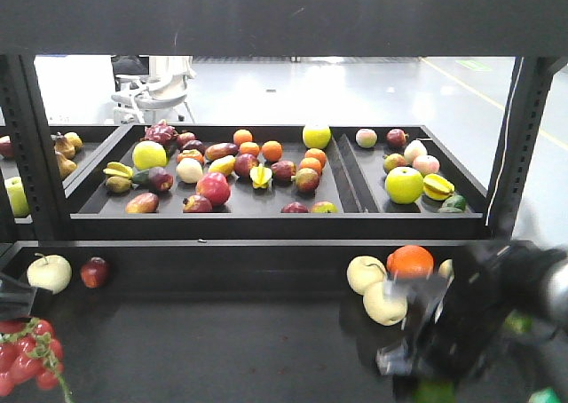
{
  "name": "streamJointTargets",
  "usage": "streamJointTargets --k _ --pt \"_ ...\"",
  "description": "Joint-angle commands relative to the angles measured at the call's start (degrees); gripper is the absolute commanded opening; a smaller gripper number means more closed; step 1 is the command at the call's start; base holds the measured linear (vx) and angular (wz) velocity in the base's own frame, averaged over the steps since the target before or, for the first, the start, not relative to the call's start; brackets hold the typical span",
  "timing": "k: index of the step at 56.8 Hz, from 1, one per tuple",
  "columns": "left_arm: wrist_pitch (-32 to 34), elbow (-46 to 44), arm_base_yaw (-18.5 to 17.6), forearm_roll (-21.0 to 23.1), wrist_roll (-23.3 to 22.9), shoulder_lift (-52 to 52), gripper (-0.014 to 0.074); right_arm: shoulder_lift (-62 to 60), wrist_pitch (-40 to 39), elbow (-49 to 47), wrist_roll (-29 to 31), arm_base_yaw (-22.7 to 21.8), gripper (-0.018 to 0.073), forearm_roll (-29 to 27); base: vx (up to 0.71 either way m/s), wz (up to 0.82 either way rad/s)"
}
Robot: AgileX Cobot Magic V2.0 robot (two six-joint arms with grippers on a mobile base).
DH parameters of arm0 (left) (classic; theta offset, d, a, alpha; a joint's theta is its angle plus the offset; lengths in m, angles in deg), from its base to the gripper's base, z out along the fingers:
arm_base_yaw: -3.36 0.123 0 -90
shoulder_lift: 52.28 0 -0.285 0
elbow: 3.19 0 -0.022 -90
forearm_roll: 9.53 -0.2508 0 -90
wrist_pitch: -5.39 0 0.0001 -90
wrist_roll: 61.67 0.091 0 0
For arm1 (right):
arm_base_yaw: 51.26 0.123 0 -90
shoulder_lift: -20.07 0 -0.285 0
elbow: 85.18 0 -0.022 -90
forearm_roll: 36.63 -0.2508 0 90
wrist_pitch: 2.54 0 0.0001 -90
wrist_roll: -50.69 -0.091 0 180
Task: Pick snacks and fruit into basket
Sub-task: 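Lower the right gripper onto the green lime and close it, then lift the lime with the right gripper, holding the tomatoes in the left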
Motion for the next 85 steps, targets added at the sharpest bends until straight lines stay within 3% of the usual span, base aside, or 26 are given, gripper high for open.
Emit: streamJointTargets --k 1,24,43,52,65,85 --pt "4.81 -1.45 0.07 0.32 0.25 -1.48 -0.0006 -10.23 -2.94 -1.42 0.74 -0.06 -0.0007 2.13 0.0 0.0" --pt "8.46 -1.45 0.07 0.32 0.25 -2.52 -0.0006 -36.89 -8.03 3.77 -2.48 -0.06 -0.0007 8.47 0.0 0.0" --pt "12.22 -1.45 0.07 -0.57 0.25 -11.62 -0.0006 -49.91 -8.51 12.37 -4.47 -0.06 -0.0007 8.56 0.0 0.0" --pt "14.25 2.3 0.07 -3.58 -0.01 -17.3 -0.0006 -54.15 -10.26 14.42 -4.41 -0.06 -0.0007 8.56 0.0 0.0" --pt "18.77 13.0 0.07 -3.72 -2.49 -25.2 -0.0006 -55.18 -9.45 14.42 -4.41 -0.06 -0.0007 8.29 0.0 0.0" --pt "17.56 13.88 0.07 -3.72 -2.38 -28.06 -0.0006 -55.18 -9.21 14.42 -4.19 -0.06 -0.0007 8.39 0.0 0.0"
